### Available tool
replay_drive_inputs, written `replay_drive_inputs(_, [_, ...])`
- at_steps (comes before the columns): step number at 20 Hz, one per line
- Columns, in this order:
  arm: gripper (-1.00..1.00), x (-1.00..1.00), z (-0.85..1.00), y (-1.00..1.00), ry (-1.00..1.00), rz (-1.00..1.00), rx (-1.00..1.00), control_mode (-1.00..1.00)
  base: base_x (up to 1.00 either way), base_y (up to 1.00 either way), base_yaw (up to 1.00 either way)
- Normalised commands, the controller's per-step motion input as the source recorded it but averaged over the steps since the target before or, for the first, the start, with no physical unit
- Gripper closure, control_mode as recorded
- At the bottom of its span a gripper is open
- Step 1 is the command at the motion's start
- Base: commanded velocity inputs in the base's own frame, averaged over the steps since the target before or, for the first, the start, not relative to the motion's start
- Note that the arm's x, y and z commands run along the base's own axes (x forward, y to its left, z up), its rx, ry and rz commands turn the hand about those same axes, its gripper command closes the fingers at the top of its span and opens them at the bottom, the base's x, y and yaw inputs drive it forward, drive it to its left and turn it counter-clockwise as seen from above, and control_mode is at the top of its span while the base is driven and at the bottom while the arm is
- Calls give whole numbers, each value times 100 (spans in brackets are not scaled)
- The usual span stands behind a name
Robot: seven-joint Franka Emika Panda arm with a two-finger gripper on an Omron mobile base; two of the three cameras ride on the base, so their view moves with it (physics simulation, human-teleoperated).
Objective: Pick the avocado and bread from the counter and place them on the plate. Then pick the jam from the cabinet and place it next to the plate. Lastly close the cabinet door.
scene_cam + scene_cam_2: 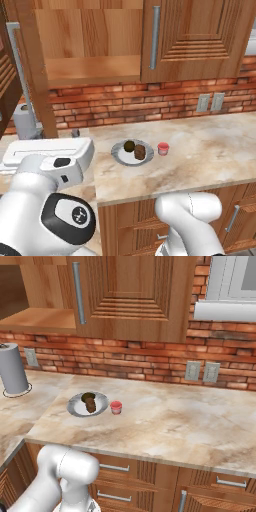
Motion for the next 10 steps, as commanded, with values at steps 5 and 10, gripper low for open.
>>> replay_drive_inputs(5, [-100, 85, -23, -69, 0, -12, 9, -100, 0, 0, 0])
replay_drive_inputs(10, [-100, 100, -4, -60, 3, -4, 13, -100, 0, 0, 0])
